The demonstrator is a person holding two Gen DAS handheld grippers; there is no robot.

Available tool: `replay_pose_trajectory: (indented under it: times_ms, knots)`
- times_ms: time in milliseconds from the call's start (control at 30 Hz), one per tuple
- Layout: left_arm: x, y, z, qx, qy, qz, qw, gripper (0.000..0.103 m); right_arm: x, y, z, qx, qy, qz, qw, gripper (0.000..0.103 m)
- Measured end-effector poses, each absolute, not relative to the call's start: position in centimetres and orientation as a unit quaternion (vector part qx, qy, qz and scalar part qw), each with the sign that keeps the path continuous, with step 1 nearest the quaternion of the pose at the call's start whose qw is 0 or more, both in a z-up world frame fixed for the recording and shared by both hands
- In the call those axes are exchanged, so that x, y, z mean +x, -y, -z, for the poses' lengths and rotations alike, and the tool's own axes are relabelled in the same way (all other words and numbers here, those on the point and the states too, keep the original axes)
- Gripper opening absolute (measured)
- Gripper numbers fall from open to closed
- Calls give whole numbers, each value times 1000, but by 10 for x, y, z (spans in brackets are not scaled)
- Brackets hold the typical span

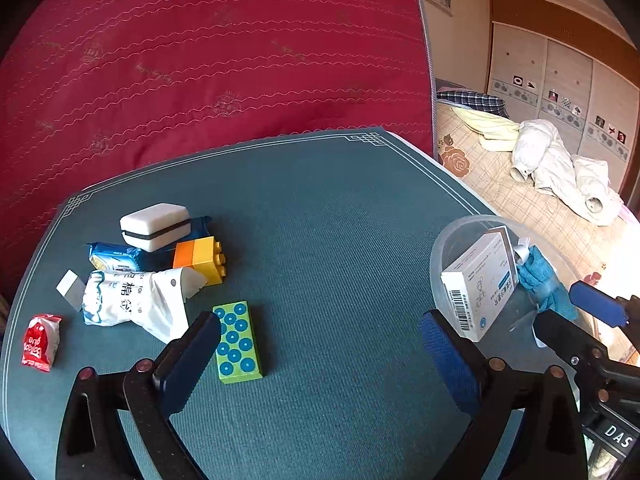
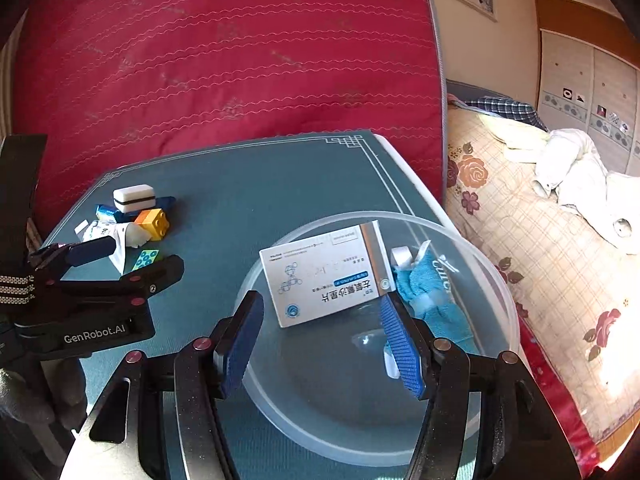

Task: Organize objects
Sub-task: 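Grasp the red Balloon glue packet with the left tool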

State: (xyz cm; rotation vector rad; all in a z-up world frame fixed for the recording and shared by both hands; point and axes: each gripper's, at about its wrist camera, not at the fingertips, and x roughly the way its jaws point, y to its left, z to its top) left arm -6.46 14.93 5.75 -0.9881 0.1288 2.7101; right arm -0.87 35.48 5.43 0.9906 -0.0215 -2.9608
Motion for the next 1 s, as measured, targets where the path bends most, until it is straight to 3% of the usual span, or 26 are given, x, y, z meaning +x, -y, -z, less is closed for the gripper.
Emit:
replay_pose_trajectory:
  times_ms: [333,467,1000]
  knots:
    - [-66,-86,-55,-342,-21,-937,73,103,-15,-303,-47,331,7,942,64,62]
    - [-70,-58,-51,-346,-13,-937,42,103,-19,-286,-44,335,16,938,85,69]
    - [-82,31,-46,-357,21,-932,-53,103,-38,-216,-29,357,2,923,145,69]
